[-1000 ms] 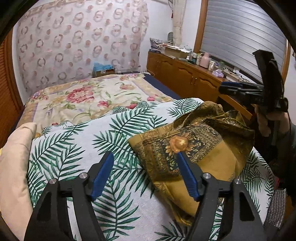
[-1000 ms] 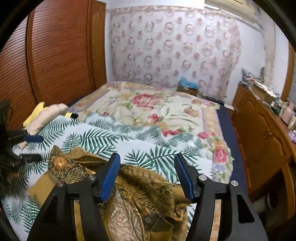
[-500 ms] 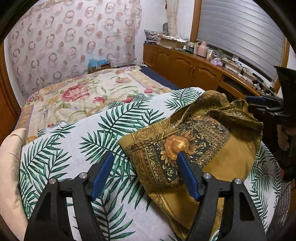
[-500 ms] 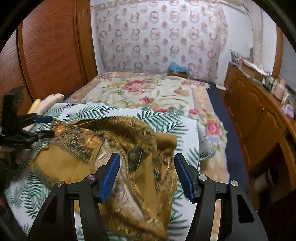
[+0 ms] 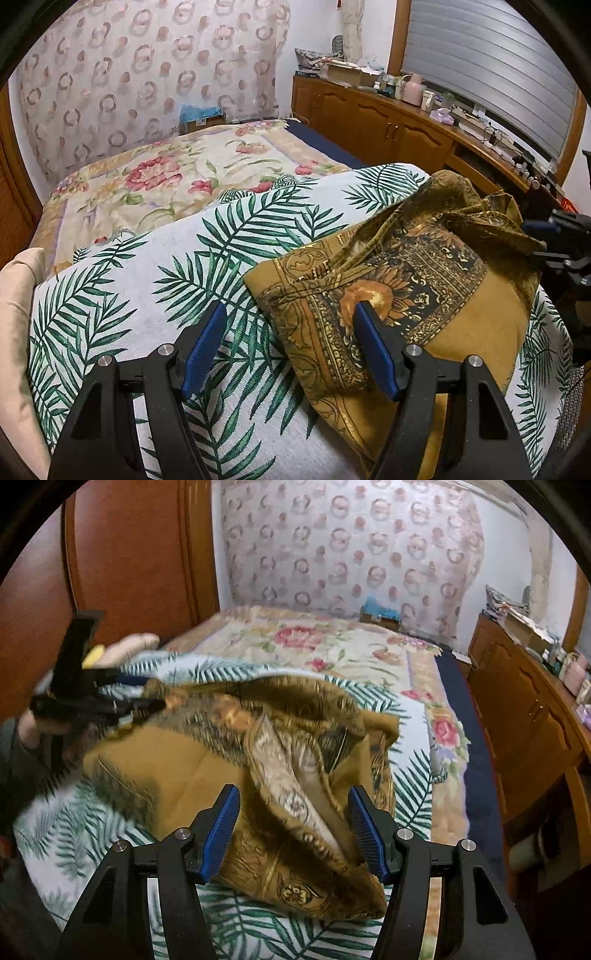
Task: Fold small clothes
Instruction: 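Grasp the folded shirt's edge with the right tool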
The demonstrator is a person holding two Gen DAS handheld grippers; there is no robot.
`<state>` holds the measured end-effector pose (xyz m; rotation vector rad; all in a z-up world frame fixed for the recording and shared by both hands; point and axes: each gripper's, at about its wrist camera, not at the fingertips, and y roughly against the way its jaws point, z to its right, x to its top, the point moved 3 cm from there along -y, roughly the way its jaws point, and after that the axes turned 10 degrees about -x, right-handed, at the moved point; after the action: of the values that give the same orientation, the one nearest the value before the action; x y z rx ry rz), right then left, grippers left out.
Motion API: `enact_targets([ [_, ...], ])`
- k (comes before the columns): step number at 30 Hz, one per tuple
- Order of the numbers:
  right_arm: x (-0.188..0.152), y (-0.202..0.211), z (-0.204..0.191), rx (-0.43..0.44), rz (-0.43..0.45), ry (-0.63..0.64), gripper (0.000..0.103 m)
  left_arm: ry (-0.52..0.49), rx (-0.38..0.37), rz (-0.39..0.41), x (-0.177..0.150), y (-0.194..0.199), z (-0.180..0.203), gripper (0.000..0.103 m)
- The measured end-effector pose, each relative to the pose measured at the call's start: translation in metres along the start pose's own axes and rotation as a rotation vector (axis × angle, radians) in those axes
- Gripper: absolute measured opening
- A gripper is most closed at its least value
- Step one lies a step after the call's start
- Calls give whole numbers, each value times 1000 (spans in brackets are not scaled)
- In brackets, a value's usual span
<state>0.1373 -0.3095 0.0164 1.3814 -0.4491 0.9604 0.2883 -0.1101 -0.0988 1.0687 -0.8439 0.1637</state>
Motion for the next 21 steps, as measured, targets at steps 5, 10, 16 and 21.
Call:
enact_targets([
  [5, 10, -3, 12, -40, 23, 13, 4, 2, 2, 3, 2, -1, -2, 72],
  [10, 23, -13, 46, -83, 52, -86, 2, 3, 2, 5, 3, -2, -4, 72],
  [16, 20, -34, 57, -81, -2, -112, 3, 8, -6, -5, 5, -5, -5, 72],
  [21, 28, -32, 52, -46, 13, -131, 11, 15, -12, -17, 9, -12, -7, 72],
])
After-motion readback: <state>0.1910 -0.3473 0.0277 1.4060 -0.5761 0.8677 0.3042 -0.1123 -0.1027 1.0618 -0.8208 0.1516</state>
